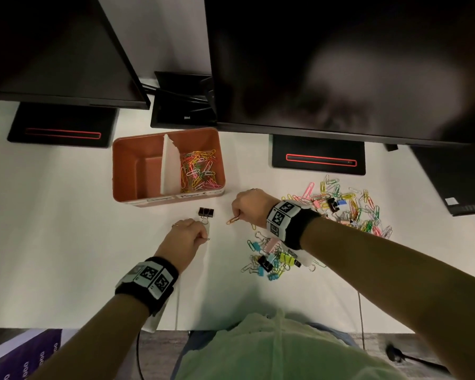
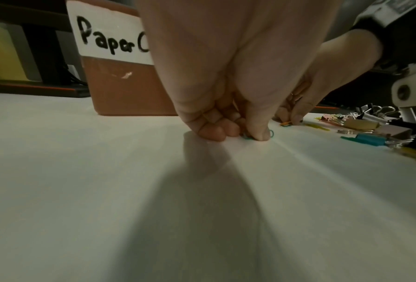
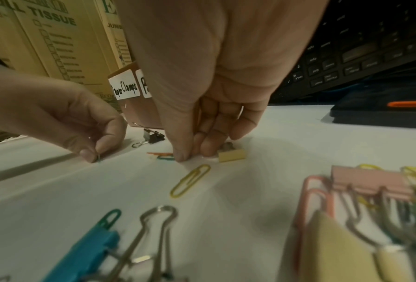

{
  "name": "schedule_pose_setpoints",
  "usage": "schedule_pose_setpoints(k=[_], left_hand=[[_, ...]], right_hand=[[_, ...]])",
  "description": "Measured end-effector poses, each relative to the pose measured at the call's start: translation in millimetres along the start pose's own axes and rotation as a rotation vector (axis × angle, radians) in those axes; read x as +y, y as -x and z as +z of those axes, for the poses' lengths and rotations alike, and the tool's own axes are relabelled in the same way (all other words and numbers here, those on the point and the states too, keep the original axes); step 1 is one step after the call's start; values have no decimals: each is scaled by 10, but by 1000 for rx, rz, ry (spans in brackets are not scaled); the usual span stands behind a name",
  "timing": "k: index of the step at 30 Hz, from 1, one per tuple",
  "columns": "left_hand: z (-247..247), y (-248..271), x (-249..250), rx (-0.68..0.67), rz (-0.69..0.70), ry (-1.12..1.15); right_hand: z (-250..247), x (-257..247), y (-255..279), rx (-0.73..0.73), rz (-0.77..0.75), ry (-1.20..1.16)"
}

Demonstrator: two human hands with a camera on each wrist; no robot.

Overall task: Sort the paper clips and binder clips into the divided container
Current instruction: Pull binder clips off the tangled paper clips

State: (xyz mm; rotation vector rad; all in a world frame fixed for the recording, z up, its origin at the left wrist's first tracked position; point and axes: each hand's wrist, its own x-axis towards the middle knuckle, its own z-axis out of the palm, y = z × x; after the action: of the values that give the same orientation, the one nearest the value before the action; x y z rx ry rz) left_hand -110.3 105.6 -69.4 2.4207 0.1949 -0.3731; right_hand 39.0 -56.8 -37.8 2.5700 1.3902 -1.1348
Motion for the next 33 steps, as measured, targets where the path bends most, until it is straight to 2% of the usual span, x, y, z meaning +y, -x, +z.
schedule_pose_setpoints(k=[4, 10, 17, 22, 29, 33], left_hand=[[5, 21, 81, -65, 78, 41], [123, 13, 433, -184, 205, 54], [333, -168, 716, -230, 194, 12], [375, -223, 756, -228, 175, -33], [322, -97, 606, -171, 191, -36], [173, -38, 408, 75, 27, 91]], right_hand=[[13, -7, 40, -10, 27, -15], [55, 70, 104, 53, 28, -60], [40, 258, 365, 142, 46, -80], [119, 291, 494, 91, -20, 17], [145, 223, 467, 58, 8, 135], [164, 214, 478, 29, -11, 126]])
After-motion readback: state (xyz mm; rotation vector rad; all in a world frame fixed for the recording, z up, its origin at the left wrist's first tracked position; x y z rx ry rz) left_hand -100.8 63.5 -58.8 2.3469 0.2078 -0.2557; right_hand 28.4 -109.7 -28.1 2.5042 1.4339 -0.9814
